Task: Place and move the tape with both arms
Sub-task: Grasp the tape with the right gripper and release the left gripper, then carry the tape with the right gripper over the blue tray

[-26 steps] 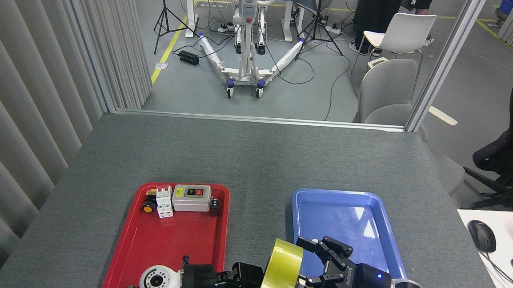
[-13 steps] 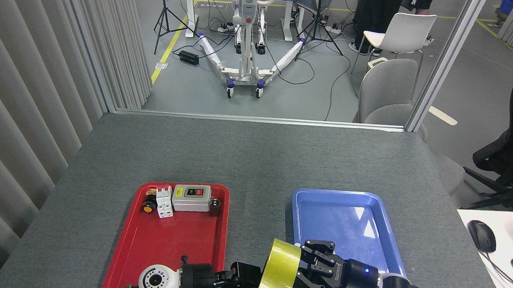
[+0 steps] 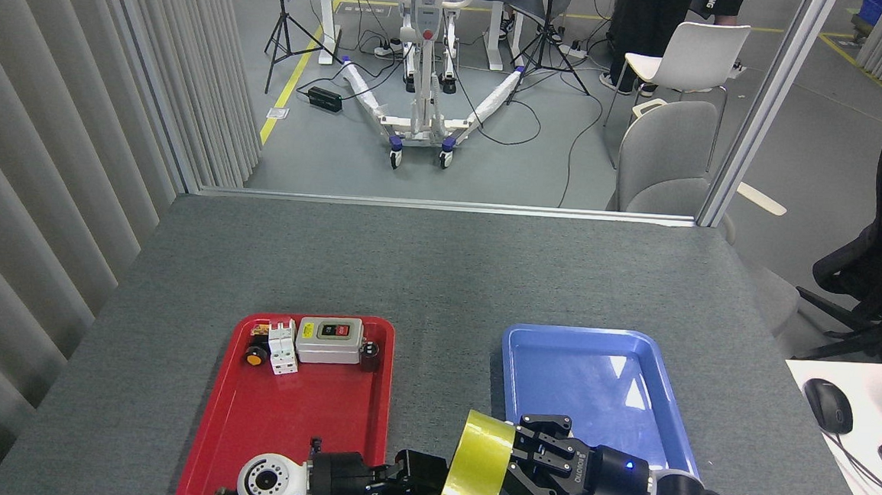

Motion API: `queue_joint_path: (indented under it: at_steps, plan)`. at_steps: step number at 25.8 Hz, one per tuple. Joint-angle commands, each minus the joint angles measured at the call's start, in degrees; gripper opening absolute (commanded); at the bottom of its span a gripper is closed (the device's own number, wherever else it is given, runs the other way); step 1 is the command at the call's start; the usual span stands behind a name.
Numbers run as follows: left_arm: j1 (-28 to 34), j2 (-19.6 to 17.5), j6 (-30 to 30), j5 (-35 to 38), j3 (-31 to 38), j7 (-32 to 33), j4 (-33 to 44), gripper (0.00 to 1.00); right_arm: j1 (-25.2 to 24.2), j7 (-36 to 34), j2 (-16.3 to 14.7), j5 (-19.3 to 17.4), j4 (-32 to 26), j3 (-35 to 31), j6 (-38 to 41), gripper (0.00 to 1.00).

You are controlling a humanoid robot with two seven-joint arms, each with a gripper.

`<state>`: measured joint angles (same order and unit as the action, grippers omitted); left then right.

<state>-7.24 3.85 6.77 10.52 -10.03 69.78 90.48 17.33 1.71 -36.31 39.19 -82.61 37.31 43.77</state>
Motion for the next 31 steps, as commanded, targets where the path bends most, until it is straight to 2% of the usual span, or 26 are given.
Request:
queue_joint_path:
  at_steps: [1,3,4,19,24,28,31]
  plan:
    - [-0.14,-0.25,-0.01,0.30,0.01,-0.53,0.31,0.38,-0.01,-0.12,0.09,-0.08,-0.01,0.22,0.09,0.28]
    - [-0.14,-0.34,-0.09,0.21,0.71,-0.44,0.58,0.84,-0.01,-0.12,0.09,-0.08,-0.01,0.66,0.09,0.28]
    - [-0.14,-0.42,-0.09,0.03,1.59,-0.44,0.84,1.00,-0.01,-0.12,0.09,-0.08,-0.01,0.66,0.18,0.28]
    - [0.12,-1.04,0.26,-0.14,3.70,-0.53,0.84,1.00,0.07,-0.12,0.45,-0.08,-0.01,0.75,0.35,0.28]
    - [0.21,-0.95,0.52,0.65,6.43,-1.93,-0.12,1.00,0.07,-0.12,0.62,-0.17,0.08,0.22,0.35,0.28]
    - [0.38,-0.60,0.52,3.72,10.12,-9.58,-0.04,1.00,-0.10,-0.21,0.71,-0.26,-0.01,-0.30,1.23,0.28]
    - [0.47,-0.42,0.61,9.34,10.91,-21.35,0.05,1.00,-0.72,-0.12,1.24,-0.52,-0.01,-2.59,1.23,0.28]
